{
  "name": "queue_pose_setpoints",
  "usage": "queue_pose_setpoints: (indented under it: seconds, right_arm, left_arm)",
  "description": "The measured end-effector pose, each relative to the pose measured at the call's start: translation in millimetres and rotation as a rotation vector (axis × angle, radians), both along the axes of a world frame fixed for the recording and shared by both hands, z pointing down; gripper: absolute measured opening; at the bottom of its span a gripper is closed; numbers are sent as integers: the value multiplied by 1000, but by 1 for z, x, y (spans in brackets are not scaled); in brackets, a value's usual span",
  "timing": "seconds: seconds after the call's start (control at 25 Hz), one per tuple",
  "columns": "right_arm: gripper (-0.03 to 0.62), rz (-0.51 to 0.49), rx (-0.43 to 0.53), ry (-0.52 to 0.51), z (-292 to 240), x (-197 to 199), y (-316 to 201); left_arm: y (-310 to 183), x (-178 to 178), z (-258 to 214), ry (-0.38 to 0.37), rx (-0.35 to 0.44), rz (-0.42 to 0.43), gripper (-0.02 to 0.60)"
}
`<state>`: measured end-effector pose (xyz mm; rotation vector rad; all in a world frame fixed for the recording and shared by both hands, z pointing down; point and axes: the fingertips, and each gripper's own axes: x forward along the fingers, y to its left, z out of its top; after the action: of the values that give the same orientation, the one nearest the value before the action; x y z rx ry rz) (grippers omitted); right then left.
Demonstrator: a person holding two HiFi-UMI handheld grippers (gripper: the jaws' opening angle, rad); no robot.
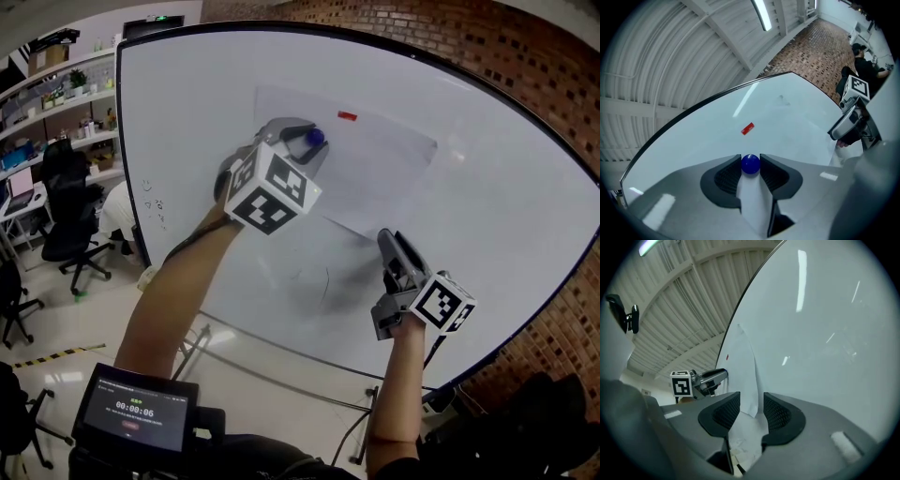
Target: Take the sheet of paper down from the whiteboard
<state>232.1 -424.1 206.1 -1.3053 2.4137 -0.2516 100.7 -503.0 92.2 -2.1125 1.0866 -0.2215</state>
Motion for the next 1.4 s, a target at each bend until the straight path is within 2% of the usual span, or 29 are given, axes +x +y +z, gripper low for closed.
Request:
queue_pose_setpoints:
  seconds: [0.16,0.36,0.44,0.6,0.64,1.04,1.24,1.4]
  right_arm:
    - [155,-60,15,0,-12,-9,-4]
    - [114,-97,20,-3,-26,-15,-9]
    - [101,-93,27,1,-31,-16,-11]
    - [18,-50,30,-11,-33,-11,-17]
    - [14,-45,30,-13,-33,-10,-18]
    - [12,27,31,-1,-36,-2,-19]
    - [12,32,35,9,-36,-3,-15]
    - [12,87,51,22,-24,0,11]
  left_arm:
    - [0,0,-1,10,-8,6,124]
    - [0,1,-2,24,-19,15,124]
    - [0,2,-2,26,-21,17,123]
    - [-1,2,0,31,-21,18,123]
    - [-1,2,0,33,-22,19,123]
    - [0,4,-3,63,-30,32,123]
    - [4,1,-3,109,-52,55,123]
    - [36,-7,5,165,-70,81,123]
